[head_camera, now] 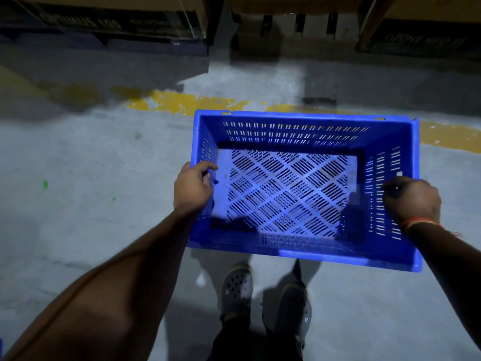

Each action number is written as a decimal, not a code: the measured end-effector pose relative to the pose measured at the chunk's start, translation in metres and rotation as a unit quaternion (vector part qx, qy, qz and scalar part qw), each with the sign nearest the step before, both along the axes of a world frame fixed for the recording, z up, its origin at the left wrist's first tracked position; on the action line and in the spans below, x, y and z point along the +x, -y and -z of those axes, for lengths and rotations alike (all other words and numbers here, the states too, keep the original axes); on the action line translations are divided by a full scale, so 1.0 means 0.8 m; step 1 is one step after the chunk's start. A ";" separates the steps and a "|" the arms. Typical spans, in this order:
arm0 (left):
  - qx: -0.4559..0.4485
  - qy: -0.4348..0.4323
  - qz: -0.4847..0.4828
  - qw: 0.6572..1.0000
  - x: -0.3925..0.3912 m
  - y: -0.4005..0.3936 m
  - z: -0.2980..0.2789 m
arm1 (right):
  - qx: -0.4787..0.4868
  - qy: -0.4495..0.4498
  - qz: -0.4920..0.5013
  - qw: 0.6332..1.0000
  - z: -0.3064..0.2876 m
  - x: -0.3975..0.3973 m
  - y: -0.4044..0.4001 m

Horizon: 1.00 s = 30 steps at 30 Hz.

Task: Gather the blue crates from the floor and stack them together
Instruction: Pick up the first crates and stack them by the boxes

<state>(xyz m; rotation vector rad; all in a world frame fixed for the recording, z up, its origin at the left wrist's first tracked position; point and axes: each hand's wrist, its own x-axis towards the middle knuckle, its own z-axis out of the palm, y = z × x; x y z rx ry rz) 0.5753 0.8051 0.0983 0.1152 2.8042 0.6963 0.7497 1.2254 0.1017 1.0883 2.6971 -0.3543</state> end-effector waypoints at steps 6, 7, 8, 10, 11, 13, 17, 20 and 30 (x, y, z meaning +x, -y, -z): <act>0.017 -0.001 -0.004 1.000 0.008 0.002 0.003 | 0.008 -0.004 -0.008 1.000 -0.005 -0.011 -0.003; 0.018 -0.002 -0.003 1.000 0.008 0.002 0.003 | 0.010 -0.006 -0.007 1.000 -0.006 -0.011 -0.002; 0.019 -0.004 -0.003 1.000 0.007 0.002 0.003 | 0.012 -0.006 -0.007 1.000 -0.005 -0.010 -0.002; 0.020 -0.004 -0.005 1.000 0.007 0.002 0.005 | 0.013 -0.004 -0.007 1.000 -0.005 -0.009 -0.001; 0.020 -0.003 -0.006 1.000 0.007 0.002 0.005 | 0.015 -0.003 -0.006 1.000 -0.005 -0.009 0.000; 0.015 -0.001 -0.012 1.000 0.007 0.001 0.005 | 0.018 -0.001 -0.004 1.000 -0.005 -0.010 0.000; -0.030 -0.009 -0.015 0.999 0.009 -0.002 0.007 | 0.025 0.006 -0.019 0.999 -0.007 -0.009 0.001; -0.064 -0.030 -0.014 0.997 0.007 -0.002 0.009 | 0.015 -0.010 -0.018 1.000 -0.006 -0.009 0.003; -0.131 -0.096 0.009 0.987 -0.019 -0.014 0.023 | 0.049 -0.061 -0.018 0.997 0.012 -0.014 -0.009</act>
